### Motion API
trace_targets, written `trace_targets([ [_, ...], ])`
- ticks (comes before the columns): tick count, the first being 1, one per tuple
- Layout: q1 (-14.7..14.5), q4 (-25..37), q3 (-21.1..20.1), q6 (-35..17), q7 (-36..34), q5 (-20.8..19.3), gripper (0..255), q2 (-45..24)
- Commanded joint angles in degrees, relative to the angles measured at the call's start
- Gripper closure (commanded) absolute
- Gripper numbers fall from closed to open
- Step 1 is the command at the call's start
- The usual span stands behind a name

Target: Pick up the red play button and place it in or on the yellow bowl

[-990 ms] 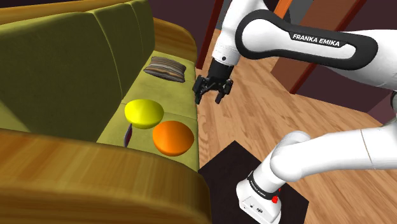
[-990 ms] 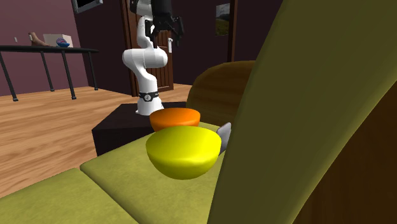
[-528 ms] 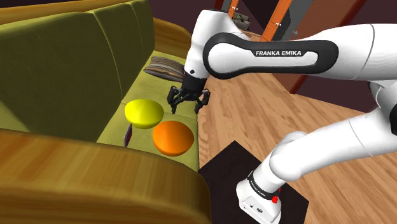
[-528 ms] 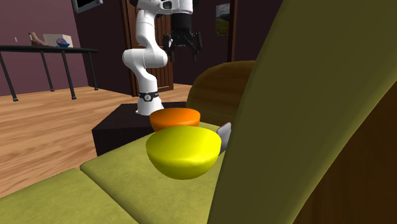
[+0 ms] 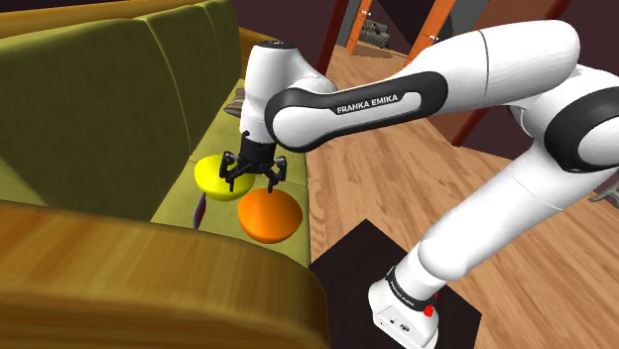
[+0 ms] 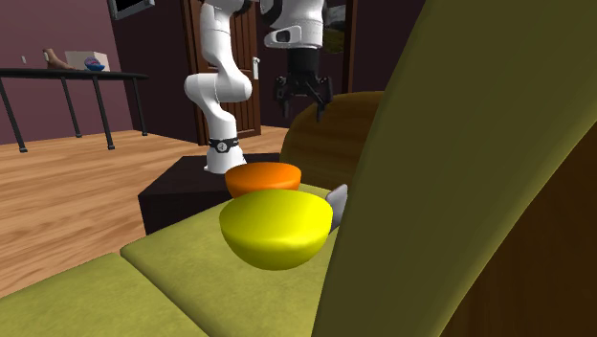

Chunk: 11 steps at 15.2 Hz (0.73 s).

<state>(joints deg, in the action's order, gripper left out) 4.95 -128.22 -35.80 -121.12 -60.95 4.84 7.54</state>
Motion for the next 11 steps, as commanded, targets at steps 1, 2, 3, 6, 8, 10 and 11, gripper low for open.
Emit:
trace_targets([
  [1, 0.3, 3.0, -1.9, -1.6, -6.1, -4.3, 0, -5.7],
  [2, 0.1, 4.5, -2.4, -2.2, -9.1, -6.8, 0, -8.6],
  [3, -0.2, 6.2, -2.6, -2.7, -12.0, -9.3, 0, -11.5],
  [6, -2.7, 11.7, -1.8, -3.1, -20.1, -16.5, 0, -20.2],
  [8, -5.1, 15.9, -0.4, -2.8, -24.7, -20.5, 0, -25.6],
  [10, -7.8, 20.5, 1.4, -2.1, -28.5, -23.8, 0, -30.8],
  [11, -9.1, 22.9, 2.3, -1.7, -30.1, -25.2, 0, -33.3],
])
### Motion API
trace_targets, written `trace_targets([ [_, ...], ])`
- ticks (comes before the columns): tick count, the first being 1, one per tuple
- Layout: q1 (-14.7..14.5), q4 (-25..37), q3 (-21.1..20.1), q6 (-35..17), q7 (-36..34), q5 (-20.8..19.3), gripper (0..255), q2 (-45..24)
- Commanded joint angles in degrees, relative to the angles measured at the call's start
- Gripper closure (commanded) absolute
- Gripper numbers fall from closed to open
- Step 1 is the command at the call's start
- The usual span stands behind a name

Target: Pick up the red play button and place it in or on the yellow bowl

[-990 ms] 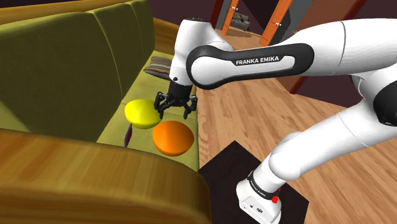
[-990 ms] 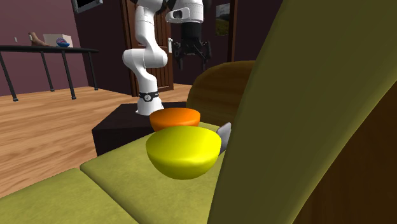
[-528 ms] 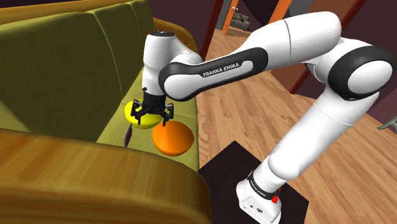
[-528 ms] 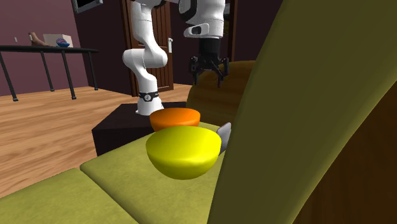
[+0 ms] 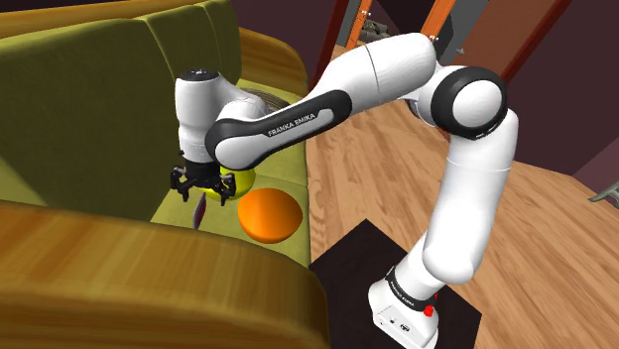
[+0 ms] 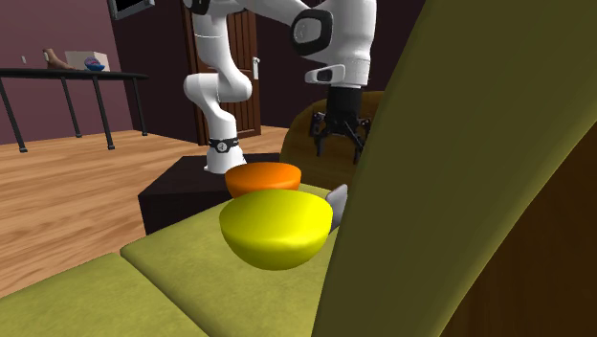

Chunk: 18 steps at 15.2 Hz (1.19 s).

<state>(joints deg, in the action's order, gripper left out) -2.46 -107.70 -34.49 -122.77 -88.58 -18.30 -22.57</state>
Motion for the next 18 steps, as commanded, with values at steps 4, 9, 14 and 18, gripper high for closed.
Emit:
trace_targets([
  [4, -4.0, 5.9, 3.0, -0.5, -5.1, -4.5, 0, -7.9],
  [9, -4.5, 5.0, 4.0, -3.2, -6.0, -6.0, 0, -10.0],
  [14, -4.5, 4.9, 4.1, -3.5, -6.1, -6.1, 0, -10.2],
  [18, -4.5, 4.9, 4.1, -3.5, -6.1, -6.1, 255, -10.2],
])
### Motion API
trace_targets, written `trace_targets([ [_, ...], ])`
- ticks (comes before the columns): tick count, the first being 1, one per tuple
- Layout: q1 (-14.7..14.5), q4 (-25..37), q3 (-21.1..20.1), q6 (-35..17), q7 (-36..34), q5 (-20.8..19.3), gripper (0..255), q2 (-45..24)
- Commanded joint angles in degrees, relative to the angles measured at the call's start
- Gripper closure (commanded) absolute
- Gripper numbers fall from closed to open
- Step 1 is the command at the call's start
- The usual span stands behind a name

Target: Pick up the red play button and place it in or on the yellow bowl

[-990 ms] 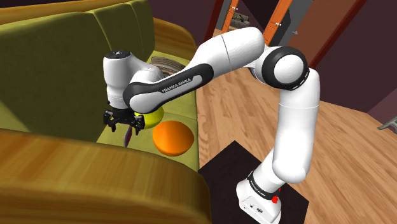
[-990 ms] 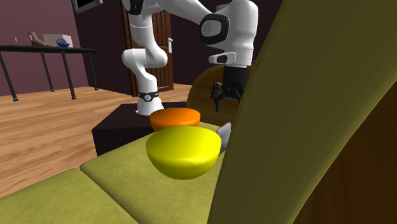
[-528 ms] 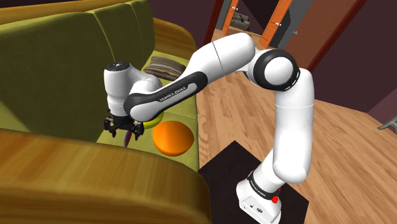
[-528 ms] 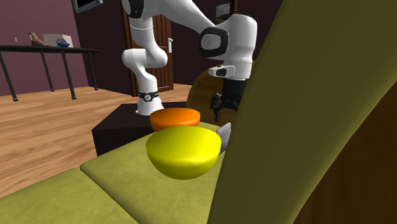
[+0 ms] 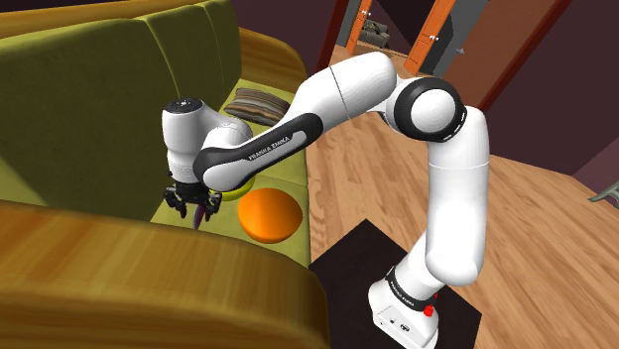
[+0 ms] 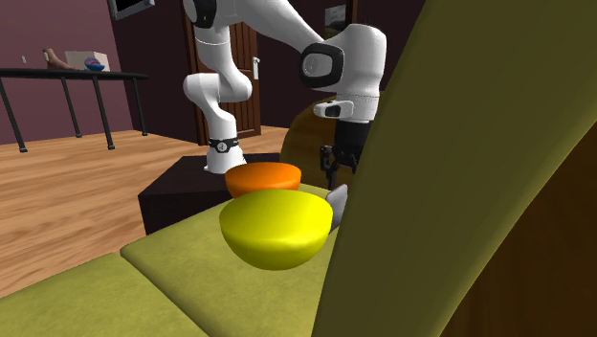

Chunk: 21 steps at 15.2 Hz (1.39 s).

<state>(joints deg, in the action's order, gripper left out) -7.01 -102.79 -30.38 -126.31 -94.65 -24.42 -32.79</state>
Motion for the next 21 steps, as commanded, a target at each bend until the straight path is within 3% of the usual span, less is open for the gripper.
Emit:
trace_targets([
  [1, 0.0, 0.0, 0.0, 0.0, 0.0, 0.0, 255, 0.0],
  [9, 0.0, 0.0, 0.0, 0.0, 0.0, 0.0, 255, 0.0],
  [21, 1.5, 1.8, -2.3, 6.4, 2.5, 3.7, 255, 5.3],
])
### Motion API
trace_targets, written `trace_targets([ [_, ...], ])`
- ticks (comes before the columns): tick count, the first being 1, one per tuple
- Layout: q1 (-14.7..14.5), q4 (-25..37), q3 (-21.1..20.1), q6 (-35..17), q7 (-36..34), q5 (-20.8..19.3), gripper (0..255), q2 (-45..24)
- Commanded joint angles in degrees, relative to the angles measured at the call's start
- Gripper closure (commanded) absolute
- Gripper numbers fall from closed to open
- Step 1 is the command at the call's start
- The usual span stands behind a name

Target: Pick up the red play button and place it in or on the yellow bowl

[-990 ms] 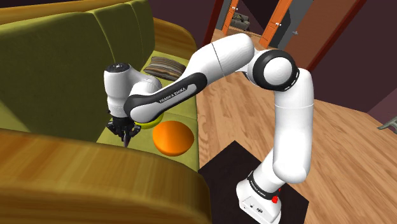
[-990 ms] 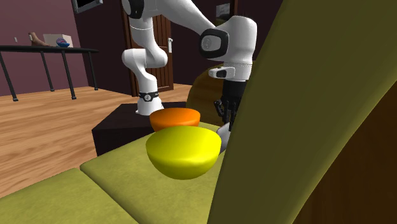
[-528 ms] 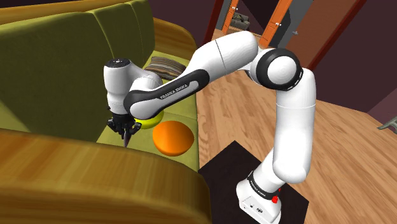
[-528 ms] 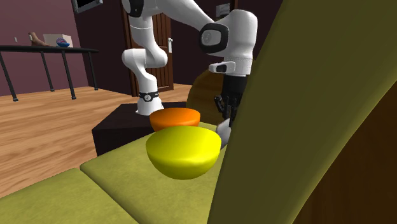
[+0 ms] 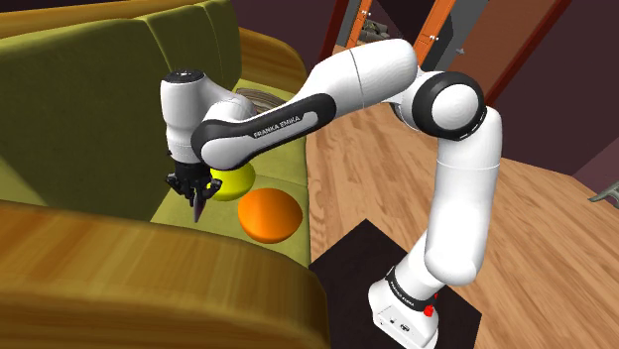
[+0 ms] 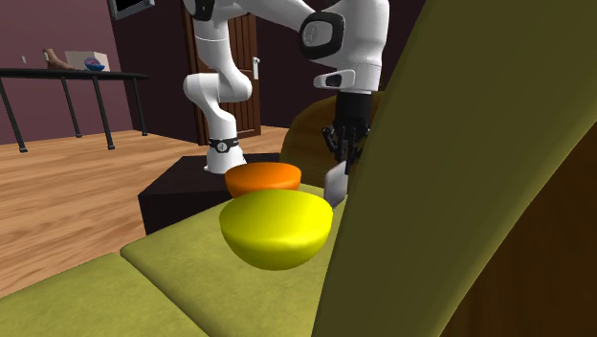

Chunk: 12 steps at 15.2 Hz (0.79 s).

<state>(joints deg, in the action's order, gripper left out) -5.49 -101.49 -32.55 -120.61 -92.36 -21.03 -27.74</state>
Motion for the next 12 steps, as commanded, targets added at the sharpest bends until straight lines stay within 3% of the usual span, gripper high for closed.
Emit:
trace_targets([
  [1, 0.1, 0.7, -0.3, 1.3, 0.4, 0.5, 255, 0.7],
  [12, 0.9, 4.3, -1.8, 7.9, 2.4, 3.3, 255, 4.4],
])
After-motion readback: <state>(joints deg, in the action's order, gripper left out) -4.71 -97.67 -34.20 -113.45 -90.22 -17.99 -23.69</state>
